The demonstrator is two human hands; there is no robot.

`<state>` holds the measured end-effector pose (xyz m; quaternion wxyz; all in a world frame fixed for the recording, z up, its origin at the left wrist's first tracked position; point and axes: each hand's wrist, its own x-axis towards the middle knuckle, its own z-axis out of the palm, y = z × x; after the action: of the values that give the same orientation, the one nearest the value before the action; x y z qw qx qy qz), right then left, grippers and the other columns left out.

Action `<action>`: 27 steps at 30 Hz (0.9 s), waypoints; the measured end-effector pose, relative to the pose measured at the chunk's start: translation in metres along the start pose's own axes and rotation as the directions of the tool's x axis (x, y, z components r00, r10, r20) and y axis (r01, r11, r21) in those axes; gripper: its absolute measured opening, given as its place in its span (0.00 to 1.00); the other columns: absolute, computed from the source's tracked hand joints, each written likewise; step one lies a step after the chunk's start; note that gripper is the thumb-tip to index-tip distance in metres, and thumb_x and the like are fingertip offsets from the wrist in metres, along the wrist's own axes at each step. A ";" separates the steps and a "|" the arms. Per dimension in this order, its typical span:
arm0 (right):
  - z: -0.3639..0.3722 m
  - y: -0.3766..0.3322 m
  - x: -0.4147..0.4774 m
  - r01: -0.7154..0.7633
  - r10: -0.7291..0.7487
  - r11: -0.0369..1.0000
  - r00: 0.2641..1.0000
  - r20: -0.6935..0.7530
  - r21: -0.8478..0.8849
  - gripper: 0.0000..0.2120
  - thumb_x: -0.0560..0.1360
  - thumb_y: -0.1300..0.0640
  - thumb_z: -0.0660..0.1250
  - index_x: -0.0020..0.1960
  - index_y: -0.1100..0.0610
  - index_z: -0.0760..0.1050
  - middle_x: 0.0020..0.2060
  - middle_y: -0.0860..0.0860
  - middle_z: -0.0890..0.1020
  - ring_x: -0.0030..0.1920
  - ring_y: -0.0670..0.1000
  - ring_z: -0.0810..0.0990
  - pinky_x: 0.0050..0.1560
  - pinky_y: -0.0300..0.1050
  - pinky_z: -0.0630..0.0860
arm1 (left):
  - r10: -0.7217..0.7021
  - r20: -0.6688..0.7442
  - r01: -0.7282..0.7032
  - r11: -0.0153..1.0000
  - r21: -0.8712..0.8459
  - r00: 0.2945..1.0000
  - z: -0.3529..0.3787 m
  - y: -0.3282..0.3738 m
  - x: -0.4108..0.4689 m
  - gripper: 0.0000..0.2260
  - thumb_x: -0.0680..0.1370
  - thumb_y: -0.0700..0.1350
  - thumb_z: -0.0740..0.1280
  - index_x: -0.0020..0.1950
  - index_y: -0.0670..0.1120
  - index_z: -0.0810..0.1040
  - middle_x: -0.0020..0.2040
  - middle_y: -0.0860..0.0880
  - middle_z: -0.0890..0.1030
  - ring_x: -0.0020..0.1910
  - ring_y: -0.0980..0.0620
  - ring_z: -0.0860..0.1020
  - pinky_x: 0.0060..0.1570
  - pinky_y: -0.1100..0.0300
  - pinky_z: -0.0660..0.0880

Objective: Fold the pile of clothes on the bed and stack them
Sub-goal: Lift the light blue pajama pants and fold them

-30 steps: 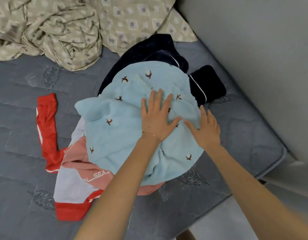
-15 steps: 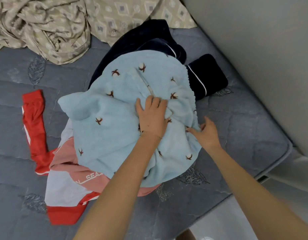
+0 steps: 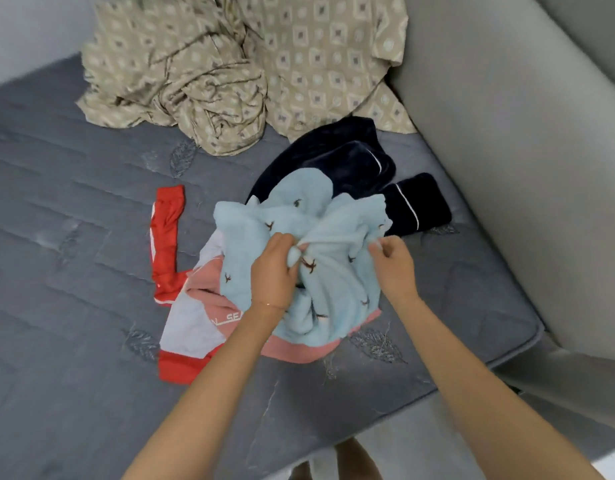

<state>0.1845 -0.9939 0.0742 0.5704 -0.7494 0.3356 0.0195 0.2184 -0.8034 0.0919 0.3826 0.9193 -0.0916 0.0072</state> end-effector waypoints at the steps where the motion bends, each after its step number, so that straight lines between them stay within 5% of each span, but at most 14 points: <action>1: 0.006 -0.016 -0.014 0.043 -0.042 0.999 0.999 0.019 -0.023 0.08 0.79 0.57 0.63 0.41 0.55 0.68 0.35 0.45 0.72 0.36 0.42 0.70 0.35 0.32 0.67 | -0.034 -0.030 0.034 0.999 -0.006 0.999 -0.019 -0.001 -0.010 0.11 0.80 0.44 0.64 0.40 0.41 0.71 0.38 0.51 0.71 0.36 0.57 0.66 0.35 0.59 0.63; 8: 0.054 -0.095 -0.117 0.258 -0.244 0.965 0.947 0.210 -0.044 0.10 0.80 0.60 0.59 0.40 0.53 0.63 0.33 0.45 0.65 0.32 0.42 0.63 0.33 0.32 0.65 | -0.163 -0.205 0.150 0.986 -0.077 0.965 -0.158 -0.013 -0.067 0.10 0.79 0.40 0.65 0.39 0.41 0.71 0.36 0.49 0.71 0.36 0.58 0.65 0.37 0.65 0.61; 12: 0.106 -0.120 -0.182 0.345 -0.311 0.935 0.907 0.283 -0.077 0.06 0.80 0.60 0.59 0.43 0.56 0.68 0.35 0.46 0.69 0.35 0.44 0.66 0.38 0.39 0.64 | -0.171 -0.245 0.162 0.985 -0.056 0.954 -0.230 -0.044 -0.108 0.10 0.80 0.42 0.63 0.40 0.40 0.71 0.38 0.48 0.73 0.39 0.52 0.69 0.39 0.57 0.65; 15: 0.158 -0.124 -0.236 0.415 -0.352 0.904 0.861 0.366 -0.108 0.04 0.80 0.59 0.61 0.48 0.60 0.70 0.37 0.49 0.73 0.38 0.47 0.70 0.38 0.32 0.66 | -0.174 -0.240 0.183 0.983 0.018 0.955 -0.294 -0.079 -0.144 0.12 0.80 0.47 0.62 0.41 0.42 0.71 0.39 0.49 0.72 0.38 0.51 0.69 0.38 0.55 0.64; 20: 0.254 -0.124 -0.336 0.364 -0.301 0.927 0.865 0.401 -0.091 0.07 0.78 0.59 0.64 0.41 0.56 0.71 0.34 0.46 0.72 0.37 0.46 0.70 0.38 0.39 0.66 | -0.231 -0.241 0.250 0.967 0.052 0.943 -0.407 -0.151 -0.220 0.13 0.81 0.47 0.61 0.40 0.42 0.71 0.38 0.50 0.72 0.36 0.54 0.68 0.36 0.58 0.62; 24: 0.326 -0.130 -0.414 0.332 -0.263 0.940 0.847 0.461 -0.074 0.06 0.78 0.57 0.65 0.45 0.59 0.72 0.36 0.48 0.73 0.37 0.45 0.70 0.38 0.33 0.67 | -0.260 -0.262 0.279 0.960 0.036 0.929 -0.479 -0.196 -0.278 0.12 0.81 0.45 0.61 0.39 0.43 0.70 0.36 0.54 0.70 0.34 0.58 0.69 0.34 0.63 0.61; 27: 0.367 -0.140 -0.456 0.310 -0.249 0.949 0.843 0.476 -0.052 0.09 0.77 0.56 0.65 0.40 0.55 0.70 0.33 0.47 0.72 0.35 0.47 0.69 0.42 0.43 0.67 | -0.303 -0.335 0.318 0.948 -0.012 0.892 -0.524 -0.224 -0.306 0.12 0.81 0.45 0.61 0.39 0.44 0.70 0.35 0.54 0.70 0.35 0.59 0.69 0.35 0.67 0.63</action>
<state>0.0351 -0.4388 0.2524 0.5816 -0.7986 0.0744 0.1357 -0.0134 -0.2294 0.2800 0.3687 0.9156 0.1226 0.1030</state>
